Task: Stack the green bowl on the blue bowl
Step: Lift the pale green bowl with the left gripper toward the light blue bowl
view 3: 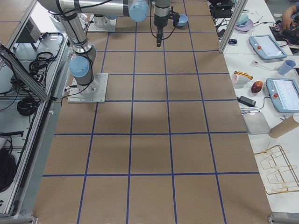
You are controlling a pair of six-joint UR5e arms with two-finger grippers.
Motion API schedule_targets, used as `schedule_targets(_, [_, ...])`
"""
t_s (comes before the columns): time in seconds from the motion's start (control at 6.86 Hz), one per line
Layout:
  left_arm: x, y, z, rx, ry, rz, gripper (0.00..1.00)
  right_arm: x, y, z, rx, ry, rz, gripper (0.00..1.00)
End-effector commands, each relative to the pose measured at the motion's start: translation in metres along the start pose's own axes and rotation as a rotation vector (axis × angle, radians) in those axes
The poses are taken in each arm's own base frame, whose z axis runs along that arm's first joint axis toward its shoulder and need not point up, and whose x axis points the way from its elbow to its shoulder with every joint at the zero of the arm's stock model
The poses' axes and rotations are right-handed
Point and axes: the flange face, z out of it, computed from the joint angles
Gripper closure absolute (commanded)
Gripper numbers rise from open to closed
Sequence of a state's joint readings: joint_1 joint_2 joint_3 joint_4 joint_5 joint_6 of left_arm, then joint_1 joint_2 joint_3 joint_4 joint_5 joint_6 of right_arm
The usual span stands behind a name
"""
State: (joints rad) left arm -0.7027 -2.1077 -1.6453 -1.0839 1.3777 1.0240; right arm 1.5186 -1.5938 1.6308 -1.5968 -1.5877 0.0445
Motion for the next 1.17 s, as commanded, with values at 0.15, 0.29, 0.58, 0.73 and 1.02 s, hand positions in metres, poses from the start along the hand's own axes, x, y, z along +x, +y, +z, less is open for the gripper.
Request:
schedule_targets(0.15, [0.017,-0.003,-0.039,0.008,0.045,-0.008,0.98,0.000,0.000,0.000,0.000,0.000,0.000,0.00])
schedule_targets(0.29, [0.024,-0.010,-0.052,0.015,0.049,-0.006,0.98,0.000,0.000,0.001,-0.001,-0.001,0.000,0.00])
schedule_targets(0.58, [0.042,-0.037,-0.095,0.044,0.073,0.000,0.98,0.000,0.000,0.000,0.000,0.000,0.000,0.00])
schedule_targets(0.73, [0.063,-0.061,-0.108,0.027,0.089,-0.021,0.98,0.000,0.000,0.000,0.000,0.000,0.000,0.00])
schedule_targets(1.02, [0.122,-0.108,-0.103,0.001,0.088,-0.047,0.98,0.000,0.000,0.000,0.000,0.000,0.000,0.00])
